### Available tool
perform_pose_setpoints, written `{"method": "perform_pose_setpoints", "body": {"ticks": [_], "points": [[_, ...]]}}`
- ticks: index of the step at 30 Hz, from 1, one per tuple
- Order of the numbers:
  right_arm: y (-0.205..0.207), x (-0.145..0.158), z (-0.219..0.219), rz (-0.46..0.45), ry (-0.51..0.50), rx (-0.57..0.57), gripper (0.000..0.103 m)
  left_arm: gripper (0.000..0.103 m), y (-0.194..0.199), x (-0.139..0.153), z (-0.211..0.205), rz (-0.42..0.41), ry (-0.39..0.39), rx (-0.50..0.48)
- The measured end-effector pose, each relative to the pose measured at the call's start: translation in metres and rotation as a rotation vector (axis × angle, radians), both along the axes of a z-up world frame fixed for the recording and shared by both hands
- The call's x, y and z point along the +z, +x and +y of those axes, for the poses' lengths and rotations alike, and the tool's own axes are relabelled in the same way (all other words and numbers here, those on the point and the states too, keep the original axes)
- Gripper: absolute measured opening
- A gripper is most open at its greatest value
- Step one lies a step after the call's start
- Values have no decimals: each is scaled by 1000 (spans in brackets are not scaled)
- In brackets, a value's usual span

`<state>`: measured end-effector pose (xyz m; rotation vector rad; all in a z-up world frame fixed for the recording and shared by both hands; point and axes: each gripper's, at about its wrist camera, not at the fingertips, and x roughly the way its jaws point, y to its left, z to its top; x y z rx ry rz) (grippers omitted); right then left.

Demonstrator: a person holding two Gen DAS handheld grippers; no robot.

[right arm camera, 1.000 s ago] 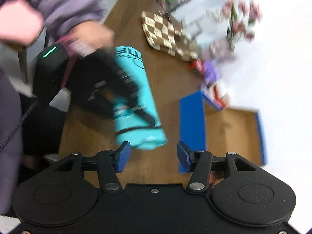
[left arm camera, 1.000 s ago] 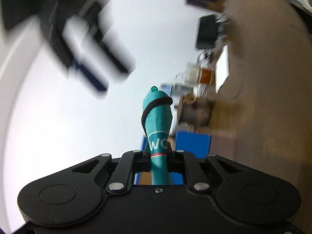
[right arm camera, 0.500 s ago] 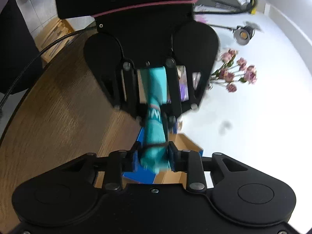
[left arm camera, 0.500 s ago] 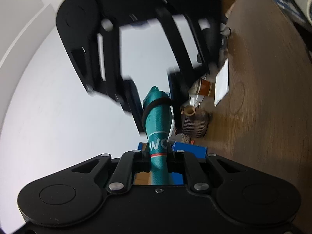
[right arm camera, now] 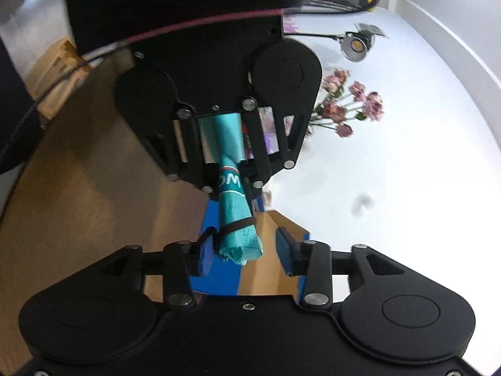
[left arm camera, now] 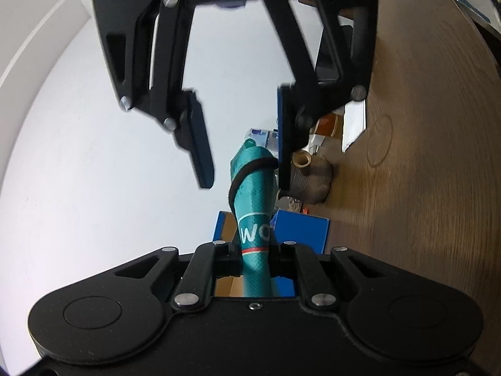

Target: Fold shopping bag

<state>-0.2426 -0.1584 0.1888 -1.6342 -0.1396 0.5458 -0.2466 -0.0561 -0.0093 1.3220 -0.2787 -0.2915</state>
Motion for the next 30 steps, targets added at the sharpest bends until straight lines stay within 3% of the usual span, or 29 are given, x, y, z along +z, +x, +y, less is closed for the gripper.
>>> {"method": "perform_pose_setpoints", "body": {"ticks": [4, 8, 11, 14, 15, 17, 19, 21, 22, 23, 25, 30], "points": [[-1, -7, -4, -40, -4, 22, 25, 11, -3, 7, 1, 25, -40, 7], [-3, -11, 1, -93, 59, 7, 26, 11, -5, 13, 3, 40, -78, 23], [-5, -10, -1, -78, 50, 7, 28, 11, -4, 11, 5, 33, -57, 45], [-11, 1, -9, -48, 73, 34, 28, 11, -5, 21, 13, 85, -129, 51], [-13, 9, -13, -33, 114, 46, 28, 11, -6, 27, 17, 114, -173, 53], [-11, 27, -21, -21, 233, 34, 28, 11, -6, 55, 31, 235, -378, 66], [-8, 45, -28, -2, 354, 12, 27, 11, -6, 86, 50, 373, -632, 61], [-8, 76, -40, 84, 550, 22, 26, 11, -3, 113, 64, 498, -866, 26], [-9, 83, -43, 110, 594, 40, 26, 12, -2, 127, 79, 596, -1038, -18], [-12, 93, -47, 137, 657, 64, 26, 12, 4, 134, 83, 635, -1095, -41], [-15, 94, -54, 153, 657, 86, 26, 12, 15, 145, 90, 707, -1198, -85], [-22, 90, -52, 94, 554, 154, 26, 11, 3, 148, 74, 671, -1128, -107]]}}
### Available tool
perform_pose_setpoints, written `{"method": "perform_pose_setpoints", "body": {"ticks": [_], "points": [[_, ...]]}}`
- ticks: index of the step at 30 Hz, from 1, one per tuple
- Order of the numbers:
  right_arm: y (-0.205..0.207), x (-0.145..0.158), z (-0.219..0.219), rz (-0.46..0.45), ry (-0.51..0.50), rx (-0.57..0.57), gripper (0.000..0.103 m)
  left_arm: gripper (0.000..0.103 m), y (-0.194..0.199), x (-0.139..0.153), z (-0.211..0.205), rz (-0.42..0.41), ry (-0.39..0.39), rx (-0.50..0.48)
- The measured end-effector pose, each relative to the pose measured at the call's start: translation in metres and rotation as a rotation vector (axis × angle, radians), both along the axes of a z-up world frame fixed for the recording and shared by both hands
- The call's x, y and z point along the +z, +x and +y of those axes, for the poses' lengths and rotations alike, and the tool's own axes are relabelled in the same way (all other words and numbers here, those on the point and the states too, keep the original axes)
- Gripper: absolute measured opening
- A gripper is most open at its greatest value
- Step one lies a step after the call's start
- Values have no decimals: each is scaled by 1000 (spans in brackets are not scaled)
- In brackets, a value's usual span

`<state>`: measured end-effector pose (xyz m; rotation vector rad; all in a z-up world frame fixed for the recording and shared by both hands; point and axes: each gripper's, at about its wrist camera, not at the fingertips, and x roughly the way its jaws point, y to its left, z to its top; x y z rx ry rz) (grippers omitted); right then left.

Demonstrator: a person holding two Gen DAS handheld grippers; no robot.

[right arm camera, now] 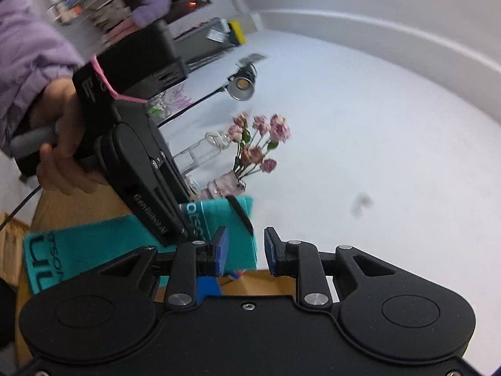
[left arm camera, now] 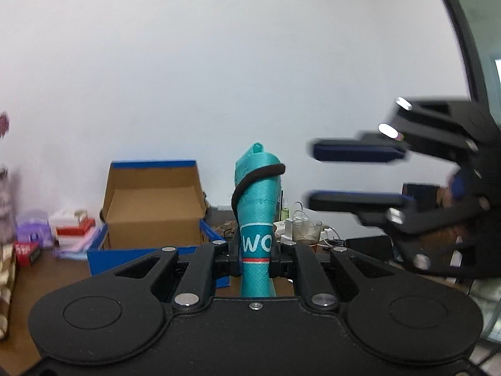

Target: Fold shopping bag

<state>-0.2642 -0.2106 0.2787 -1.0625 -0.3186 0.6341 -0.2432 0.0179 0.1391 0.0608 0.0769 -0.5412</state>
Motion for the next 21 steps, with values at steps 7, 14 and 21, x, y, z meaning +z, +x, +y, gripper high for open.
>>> {"method": "perform_pose_setpoints", "body": {"ticks": [7, 14, 21], "points": [[1, -3, 26, -48, -105, 17, 1, 11, -16, -14, -23, -106, 176, 55], [-10, -37, 44, -182, -233, -9, 18, 11, -28, -18, -37, -176, 342, 107], [-11, -34, 46, -110, -204, 15, 4, 11, -24, -20, -37, -216, 361, 137]]}}
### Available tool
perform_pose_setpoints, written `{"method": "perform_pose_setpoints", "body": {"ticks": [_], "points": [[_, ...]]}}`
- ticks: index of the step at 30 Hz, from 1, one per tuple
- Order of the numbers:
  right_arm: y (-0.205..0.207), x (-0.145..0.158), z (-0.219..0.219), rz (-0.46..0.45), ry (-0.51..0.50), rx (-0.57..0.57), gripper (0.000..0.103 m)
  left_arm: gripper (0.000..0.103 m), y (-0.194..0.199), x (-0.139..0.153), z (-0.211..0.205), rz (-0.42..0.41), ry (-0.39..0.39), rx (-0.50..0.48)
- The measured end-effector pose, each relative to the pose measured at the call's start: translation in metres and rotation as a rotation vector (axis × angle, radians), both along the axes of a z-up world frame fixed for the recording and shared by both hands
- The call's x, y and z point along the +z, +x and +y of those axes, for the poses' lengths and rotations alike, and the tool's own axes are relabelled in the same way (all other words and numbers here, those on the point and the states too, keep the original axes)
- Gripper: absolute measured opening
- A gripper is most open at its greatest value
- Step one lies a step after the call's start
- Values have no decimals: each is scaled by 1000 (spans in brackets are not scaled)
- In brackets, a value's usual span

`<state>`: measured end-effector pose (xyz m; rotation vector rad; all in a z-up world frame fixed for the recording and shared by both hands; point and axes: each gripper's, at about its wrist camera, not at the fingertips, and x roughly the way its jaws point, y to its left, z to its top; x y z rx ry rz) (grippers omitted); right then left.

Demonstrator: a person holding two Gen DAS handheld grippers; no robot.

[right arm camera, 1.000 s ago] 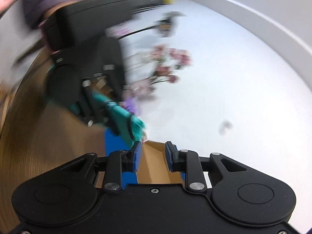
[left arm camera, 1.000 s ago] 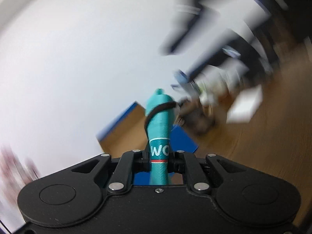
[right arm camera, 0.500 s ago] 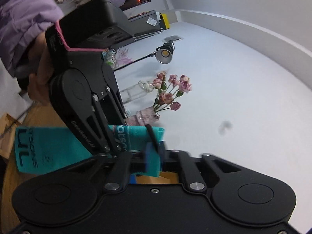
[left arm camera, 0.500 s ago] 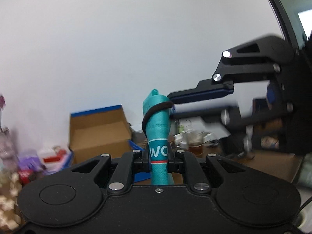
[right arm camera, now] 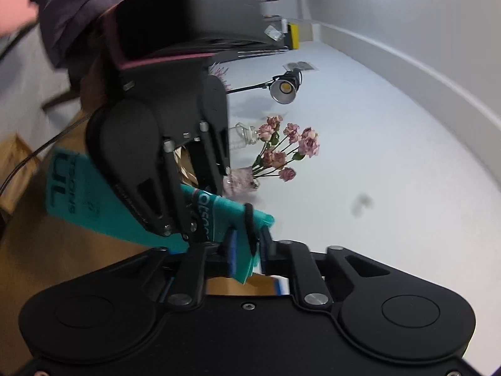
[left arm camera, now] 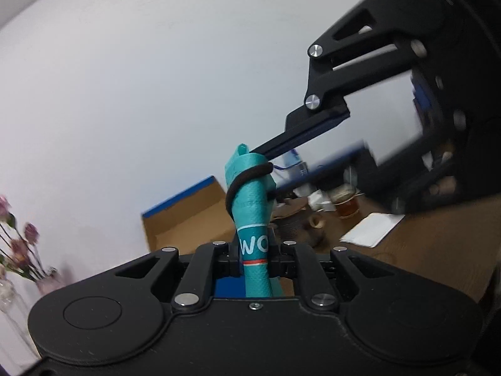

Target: Fold shopping bag

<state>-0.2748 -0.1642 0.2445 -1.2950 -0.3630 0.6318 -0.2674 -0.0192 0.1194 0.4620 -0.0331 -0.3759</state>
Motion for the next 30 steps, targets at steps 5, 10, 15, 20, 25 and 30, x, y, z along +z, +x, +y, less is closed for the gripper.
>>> {"method": "perform_pose_setpoints", "body": {"ticks": [5, 10, 15, 20, 25, 30], "points": [[-6, -2, -1, -45, 2, 24, 2, 9, -5, -1, 6, -51, -27, 8], [-8, -7, 2, -103, -68, 38, 0, 9, -5, -6, 13, -71, -7, -9], [-3, -15, 4, -121, -128, 1, 0, 9, -14, -2, 14, -99, -6, -34], [-8, -18, 5, -120, -77, -1, 0, 9, -15, 4, 30, -27, -161, -68], [1, -22, 11, -99, -68, -10, 0, 9, -22, 10, 35, -23, -218, -97], [-7, -34, 29, -60, -45, 42, 0, 9, -9, 19, 45, 30, -384, -95]]}}
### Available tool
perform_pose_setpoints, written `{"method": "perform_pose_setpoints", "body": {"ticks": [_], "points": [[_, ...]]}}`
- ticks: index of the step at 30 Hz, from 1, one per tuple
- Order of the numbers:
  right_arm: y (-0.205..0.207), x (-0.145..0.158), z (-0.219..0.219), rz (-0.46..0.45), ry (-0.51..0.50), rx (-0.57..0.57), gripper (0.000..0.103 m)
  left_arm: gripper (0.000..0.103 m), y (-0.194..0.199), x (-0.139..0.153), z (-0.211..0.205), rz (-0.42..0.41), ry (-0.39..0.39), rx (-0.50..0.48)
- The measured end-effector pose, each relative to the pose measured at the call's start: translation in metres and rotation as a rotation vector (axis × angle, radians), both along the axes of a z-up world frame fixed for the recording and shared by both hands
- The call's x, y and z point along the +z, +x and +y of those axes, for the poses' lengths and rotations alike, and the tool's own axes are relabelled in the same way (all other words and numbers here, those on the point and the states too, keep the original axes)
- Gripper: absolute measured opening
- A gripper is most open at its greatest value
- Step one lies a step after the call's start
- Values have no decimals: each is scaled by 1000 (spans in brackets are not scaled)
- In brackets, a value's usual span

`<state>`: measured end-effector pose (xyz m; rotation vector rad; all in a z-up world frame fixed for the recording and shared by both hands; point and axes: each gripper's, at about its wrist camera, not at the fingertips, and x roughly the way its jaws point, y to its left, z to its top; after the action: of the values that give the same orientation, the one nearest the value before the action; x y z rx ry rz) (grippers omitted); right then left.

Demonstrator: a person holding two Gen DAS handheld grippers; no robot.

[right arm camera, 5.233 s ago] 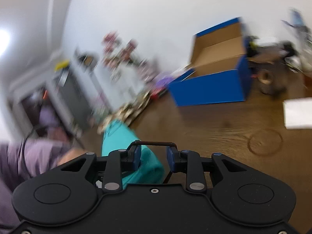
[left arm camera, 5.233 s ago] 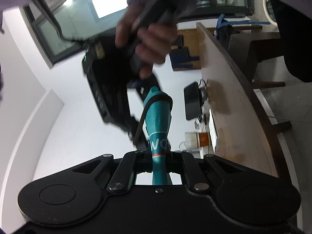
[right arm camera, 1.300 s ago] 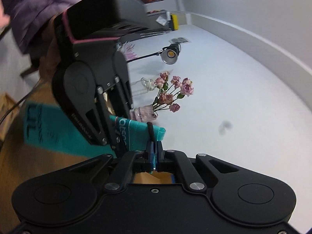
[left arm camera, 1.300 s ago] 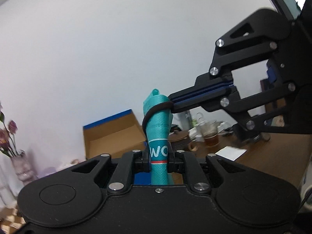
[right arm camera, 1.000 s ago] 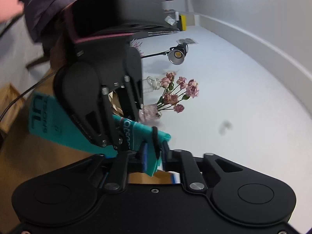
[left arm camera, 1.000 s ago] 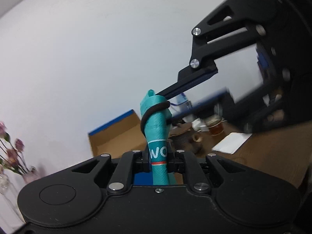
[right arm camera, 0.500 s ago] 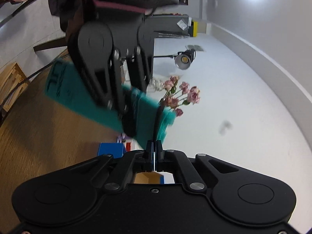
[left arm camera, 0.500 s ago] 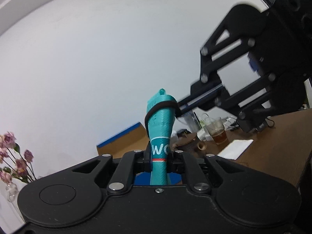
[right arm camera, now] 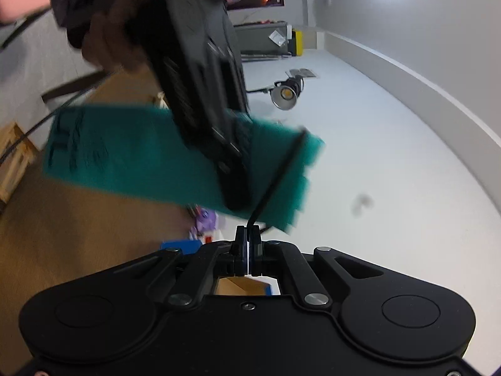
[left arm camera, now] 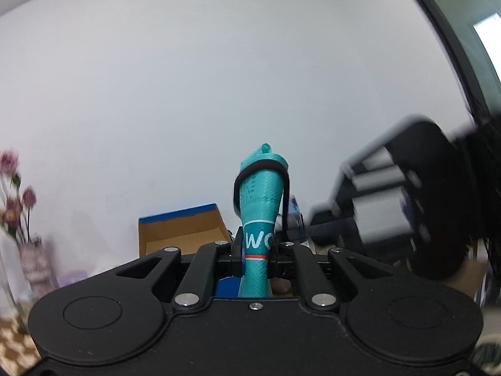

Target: Fold shopping bag

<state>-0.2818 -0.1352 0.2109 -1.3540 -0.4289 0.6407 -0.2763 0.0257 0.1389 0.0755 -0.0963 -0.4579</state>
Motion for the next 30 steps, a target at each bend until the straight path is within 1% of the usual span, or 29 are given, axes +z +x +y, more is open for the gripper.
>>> {"method": "perform_pose_setpoints", "body": {"ticks": [2, 3, 4, 5, 6, 7, 8, 9, 10, 11, 13, 14, 15, 16, 17, 18, 20, 21, 22, 24, 25, 26, 27, 28, 29, 30], "points": [[-2, -10, 4, 36, -29, 19, 0, 9, 5, 6, 9, 25, -96, -24], [-3, -17, 5, 63, -51, 30, 0, 9, 6, 7, 10, 24, -108, -24], [-4, -23, 6, 95, -72, 38, 0, 9, 9, 10, 15, 29, -141, -25], [-6, -29, 6, 120, -89, 46, 0, 9, 12, 11, 19, 40, -157, -27], [-8, -34, 6, 115, -91, 53, 0, 9, 16, 12, 23, 52, -173, -28], [-8, -36, 6, 111, -82, 57, 0, 9, 19, 12, 26, 64, -186, -30], [-8, -35, 5, 112, -52, 63, 0, 10, 22, 9, 27, 80, -188, -32], [-6, -29, 2, 137, -9, 60, 0, 10, 25, 7, 29, 96, -189, -34], [-2, -21, -1, 174, 46, 50, 7, 10, 28, 4, 30, 112, -192, -39], [9, -4, -8, 257, 147, 19, 18, 10, 30, 0, 30, 129, -197, -55], [31, 25, -10, 418, 285, -13, 28, 10, 33, -7, 33, 164, -223, -117], [41, 38, -17, 509, 359, -13, 36, 10, 32, -6, 35, 172, -230, -139], [57, 58, -31, 665, 478, 9, 42, 10, 31, -7, 38, 179, -240, -172], [72, 72, -43, 817, 568, 53, 54, 10, 29, -8, 40, 186, -251, -205], [81, 77, -49, 910, 613, 97, 56, 11, 27, -9, 42, 192, -260, -240], [91, 81, -55, 999, 655, 141, 57, 11, 26, -11, 41, 191, -268, -282], [110, 80, -58, 1143, 721, 227, 57, 11, 24, -14, 38, 188, -279, -365], [119, 79, -59, 1204, 749, 265, 57, 11, 22, -16, 31, 182, -267, -400], [122, 77, -59, 1234, 756, 289, 57, 11, 18, -17, 26, 176, -249, -431], [131, 69, -58, 1338, 760, 382, 59, 11, 16, -18, 26, 172, -246, -454], [137, 67, -62, 1371, 756, 410, 55, 11, 15, -19, 26, 171, -248, -469], [143, 65, -66, 1405, 754, 438, 49, 11, 14, -19, 28, 171, -250, -483], [149, 61, -69, 1442, 763, 464, 46, 13, 16, -19, 32, 178, -253, -497], [153, 57, -72, 1473, 772, 488, 39, 14, 20, -20, 33, 181, -249, -499], [155, 52, -78, 1478, 780, 507, 33, 19, 24, -21, 33, 183, -244, -500], [156, 48, -83, 1481, 787, 522, 31, 28, 24, -22, 34, 184, -238, -492]]}}
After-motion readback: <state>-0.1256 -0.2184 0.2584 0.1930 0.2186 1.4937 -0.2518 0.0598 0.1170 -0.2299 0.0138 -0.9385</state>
